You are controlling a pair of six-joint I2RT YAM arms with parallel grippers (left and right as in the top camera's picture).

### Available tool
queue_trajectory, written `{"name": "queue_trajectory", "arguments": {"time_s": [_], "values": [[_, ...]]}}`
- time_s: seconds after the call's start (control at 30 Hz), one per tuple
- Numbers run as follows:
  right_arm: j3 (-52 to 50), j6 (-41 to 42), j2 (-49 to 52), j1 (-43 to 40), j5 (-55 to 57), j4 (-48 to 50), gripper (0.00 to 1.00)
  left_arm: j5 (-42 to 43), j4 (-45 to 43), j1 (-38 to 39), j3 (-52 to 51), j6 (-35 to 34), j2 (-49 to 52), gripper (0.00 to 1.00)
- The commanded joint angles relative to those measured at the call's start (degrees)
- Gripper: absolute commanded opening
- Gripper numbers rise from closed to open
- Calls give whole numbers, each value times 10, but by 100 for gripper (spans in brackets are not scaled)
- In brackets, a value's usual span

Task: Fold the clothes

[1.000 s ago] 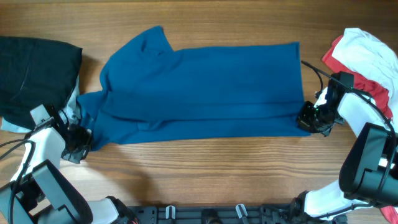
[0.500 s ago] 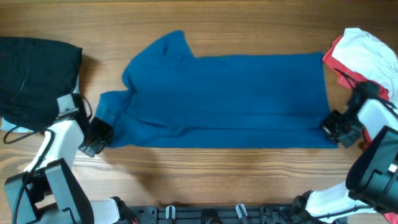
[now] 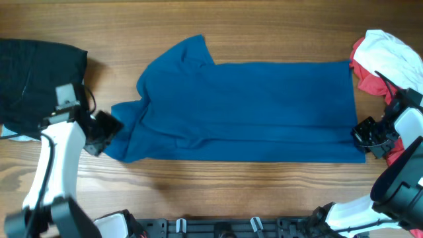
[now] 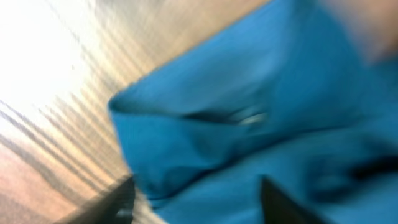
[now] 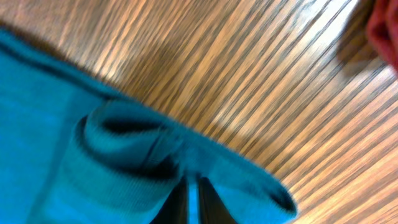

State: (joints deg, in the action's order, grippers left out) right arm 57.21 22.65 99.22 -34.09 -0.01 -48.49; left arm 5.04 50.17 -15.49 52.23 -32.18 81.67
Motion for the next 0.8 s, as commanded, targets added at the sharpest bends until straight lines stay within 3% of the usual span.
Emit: {"name": "queue_trajectory", "arguments": {"time_s": [0.0, 0.23, 0.47, 0.57, 0.6, 0.77], "values": [[11, -6, -42, -4, -47, -20, 19, 3, 15, 3, 18, 4, -43, 70], [11, -38, -108, -4, -83, -42, 35, 125, -14, 88, 18, 19, -39, 62], [11, -73, -151, 8, -121, -59, 44, 125, -84, 271, 17, 22, 21, 62], [11, -77, -151, 26, -121, -67, 46, 122, -136, 352, 17, 117, 55, 59], [9, -76, -151, 38, -121, -69, 54, 85, -162, 413, 17, 199, 71, 62], [8, -77, -151, 41, -121, -70, 58, 8, -188, 502, 17, 230, 76, 66]]}}
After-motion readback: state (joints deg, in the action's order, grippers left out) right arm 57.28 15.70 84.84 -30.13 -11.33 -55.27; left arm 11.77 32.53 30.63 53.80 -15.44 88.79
